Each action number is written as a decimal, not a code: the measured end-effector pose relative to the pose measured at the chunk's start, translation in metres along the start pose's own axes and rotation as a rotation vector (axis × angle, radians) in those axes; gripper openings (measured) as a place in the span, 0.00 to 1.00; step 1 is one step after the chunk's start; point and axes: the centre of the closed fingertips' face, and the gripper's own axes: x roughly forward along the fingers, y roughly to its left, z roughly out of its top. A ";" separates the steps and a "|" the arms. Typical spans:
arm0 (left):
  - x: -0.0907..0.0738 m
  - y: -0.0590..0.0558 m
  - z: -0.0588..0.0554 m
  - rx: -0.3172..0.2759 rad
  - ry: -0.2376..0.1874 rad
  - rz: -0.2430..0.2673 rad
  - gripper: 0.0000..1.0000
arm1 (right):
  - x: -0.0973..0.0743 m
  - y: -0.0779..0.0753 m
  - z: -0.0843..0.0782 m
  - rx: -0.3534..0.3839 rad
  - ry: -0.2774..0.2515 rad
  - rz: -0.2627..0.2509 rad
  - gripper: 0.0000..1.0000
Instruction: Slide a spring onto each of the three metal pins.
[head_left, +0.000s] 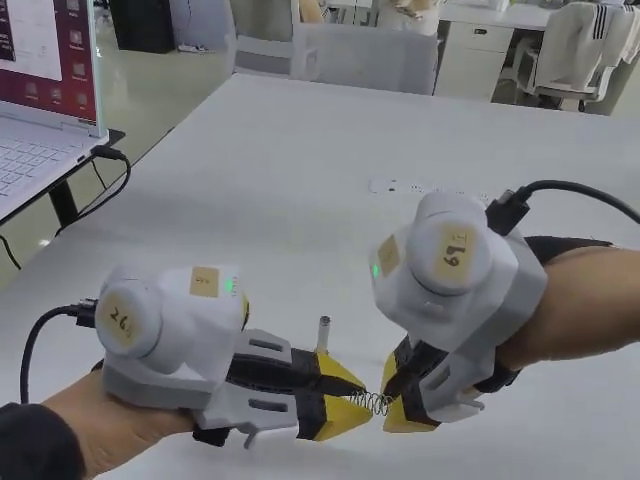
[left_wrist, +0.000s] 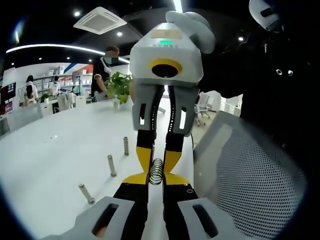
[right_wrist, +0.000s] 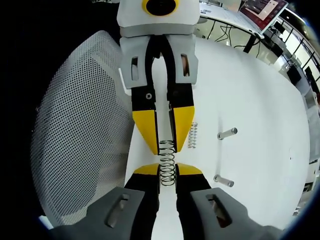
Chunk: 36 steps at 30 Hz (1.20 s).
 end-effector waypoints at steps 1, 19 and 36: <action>0.000 -0.001 0.001 0.000 -0.006 -0.002 0.02 | 0.000 0.000 -0.001 0.000 0.001 0.002 0.09; -0.004 0.002 0.005 -0.015 -0.031 0.011 0.02 | -0.005 -0.003 -0.003 0.013 -0.013 -0.009 0.10; -0.003 0.006 -0.001 -0.008 -0.019 0.029 0.02 | -0.020 -0.006 0.015 0.043 -0.061 -0.029 0.09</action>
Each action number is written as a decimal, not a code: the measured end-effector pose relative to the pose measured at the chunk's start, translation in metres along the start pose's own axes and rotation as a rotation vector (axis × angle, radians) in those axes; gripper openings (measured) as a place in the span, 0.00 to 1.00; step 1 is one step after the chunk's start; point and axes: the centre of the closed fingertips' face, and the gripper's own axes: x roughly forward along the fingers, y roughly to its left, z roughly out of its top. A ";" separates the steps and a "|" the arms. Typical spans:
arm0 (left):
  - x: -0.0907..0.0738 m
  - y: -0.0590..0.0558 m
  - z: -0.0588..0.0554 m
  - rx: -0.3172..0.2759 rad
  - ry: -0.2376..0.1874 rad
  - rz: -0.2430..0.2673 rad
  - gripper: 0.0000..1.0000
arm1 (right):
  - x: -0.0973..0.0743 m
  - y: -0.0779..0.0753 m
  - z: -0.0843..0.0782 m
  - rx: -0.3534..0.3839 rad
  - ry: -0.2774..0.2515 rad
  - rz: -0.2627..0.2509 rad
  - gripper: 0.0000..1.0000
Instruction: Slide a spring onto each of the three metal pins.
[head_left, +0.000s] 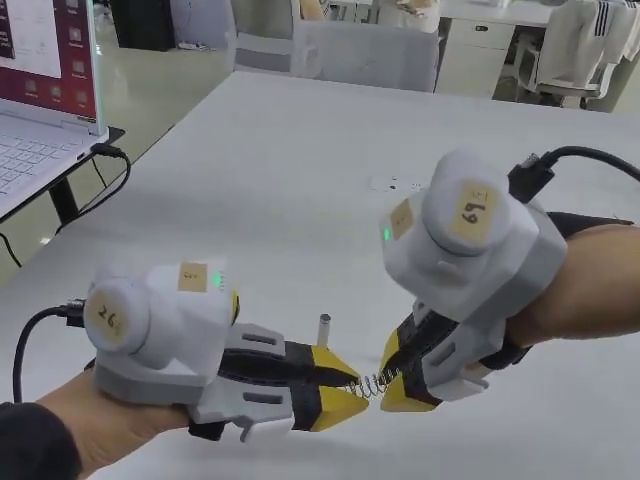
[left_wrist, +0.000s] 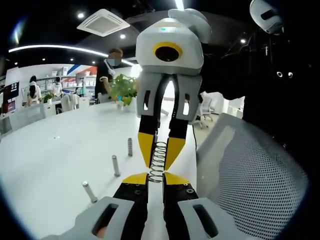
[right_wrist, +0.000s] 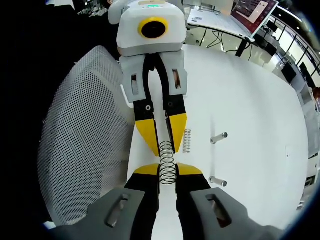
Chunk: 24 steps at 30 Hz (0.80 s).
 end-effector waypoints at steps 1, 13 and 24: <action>0.000 0.000 0.000 0.003 0.001 0.002 0.02 | -0.001 0.000 0.001 0.004 -0.003 0.000 0.09; 0.001 -0.002 0.000 0.017 0.005 0.002 0.02 | -0.005 0.003 0.014 0.015 -0.024 -0.005 0.09; 0.004 -0.007 -0.002 0.022 0.015 -0.017 0.02 | -0.006 0.008 0.022 0.008 -0.022 0.000 0.09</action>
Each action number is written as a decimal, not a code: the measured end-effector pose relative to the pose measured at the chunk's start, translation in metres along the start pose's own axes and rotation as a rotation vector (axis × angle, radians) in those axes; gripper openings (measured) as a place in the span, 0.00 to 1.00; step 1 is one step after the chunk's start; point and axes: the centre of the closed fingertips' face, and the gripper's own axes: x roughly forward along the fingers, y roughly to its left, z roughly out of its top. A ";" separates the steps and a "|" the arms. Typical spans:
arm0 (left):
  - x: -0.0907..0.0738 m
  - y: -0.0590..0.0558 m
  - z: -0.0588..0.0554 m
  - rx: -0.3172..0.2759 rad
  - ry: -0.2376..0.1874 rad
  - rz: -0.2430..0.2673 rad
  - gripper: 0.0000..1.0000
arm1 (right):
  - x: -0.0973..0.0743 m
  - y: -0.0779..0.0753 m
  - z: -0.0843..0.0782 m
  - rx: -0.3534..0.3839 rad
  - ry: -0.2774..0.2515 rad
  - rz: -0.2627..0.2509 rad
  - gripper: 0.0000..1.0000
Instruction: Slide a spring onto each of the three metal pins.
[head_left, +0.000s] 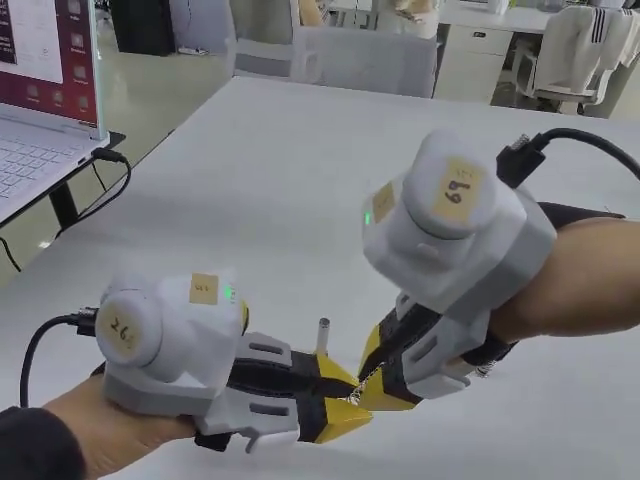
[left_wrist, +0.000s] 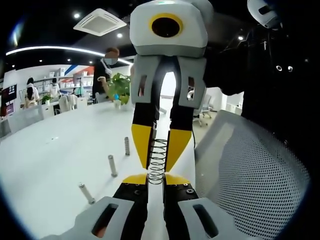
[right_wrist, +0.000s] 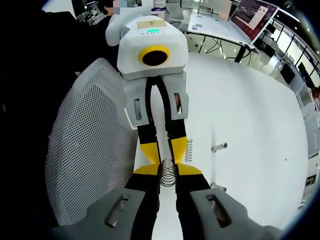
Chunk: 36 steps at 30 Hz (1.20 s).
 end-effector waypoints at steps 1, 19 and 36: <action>0.000 -0.001 0.000 0.001 0.002 -0.002 0.02 | 0.000 0.000 0.000 -0.002 0.004 0.000 0.09; 0.005 -0.001 -0.005 -0.018 0.020 -0.013 0.07 | 0.003 -0.001 -0.002 -0.017 0.029 0.006 0.09; 0.000 0.006 -0.013 -0.051 0.028 0.022 0.22 | -0.005 -0.018 -0.019 0.010 0.051 -0.030 0.09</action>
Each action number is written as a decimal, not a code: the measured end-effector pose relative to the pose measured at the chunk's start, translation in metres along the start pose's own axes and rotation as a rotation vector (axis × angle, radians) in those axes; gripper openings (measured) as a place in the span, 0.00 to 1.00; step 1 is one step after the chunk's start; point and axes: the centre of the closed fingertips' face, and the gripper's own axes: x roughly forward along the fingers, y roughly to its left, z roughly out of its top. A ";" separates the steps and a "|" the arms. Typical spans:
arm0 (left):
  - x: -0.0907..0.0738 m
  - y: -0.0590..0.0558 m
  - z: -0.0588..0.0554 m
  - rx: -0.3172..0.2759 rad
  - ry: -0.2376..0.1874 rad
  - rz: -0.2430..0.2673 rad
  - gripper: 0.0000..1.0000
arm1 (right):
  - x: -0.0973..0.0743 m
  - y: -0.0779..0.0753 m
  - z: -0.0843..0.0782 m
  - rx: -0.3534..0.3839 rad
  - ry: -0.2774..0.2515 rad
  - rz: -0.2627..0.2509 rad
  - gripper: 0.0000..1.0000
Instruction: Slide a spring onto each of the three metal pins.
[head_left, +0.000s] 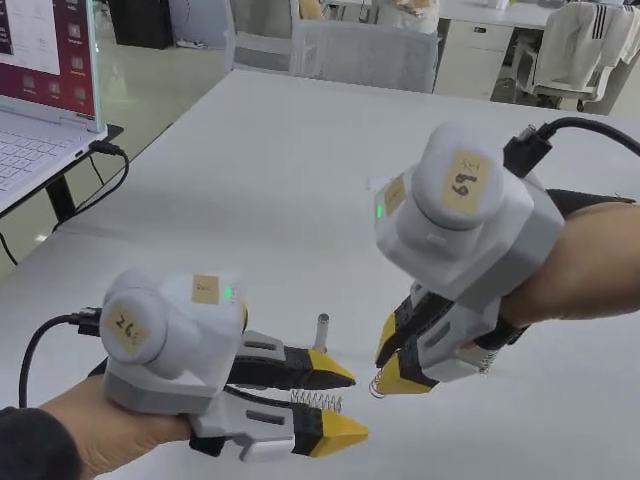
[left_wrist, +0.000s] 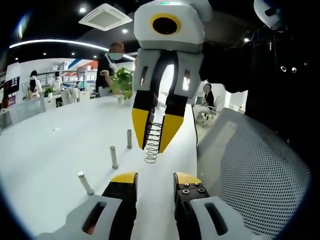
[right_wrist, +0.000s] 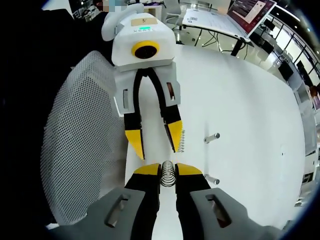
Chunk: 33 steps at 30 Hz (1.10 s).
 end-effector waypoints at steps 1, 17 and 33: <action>-0.001 0.001 -0.001 -0.002 0.001 0.004 0.23 | -0.001 -0.001 -0.001 0.002 0.000 -0.003 0.09; -0.014 0.017 -0.019 -0.034 0.011 0.092 0.43 | -0.010 -0.017 -0.014 0.039 0.007 -0.036 0.09; -0.025 0.029 -0.031 -0.058 0.018 0.161 0.55 | -0.018 -0.035 -0.025 0.069 0.023 -0.061 0.09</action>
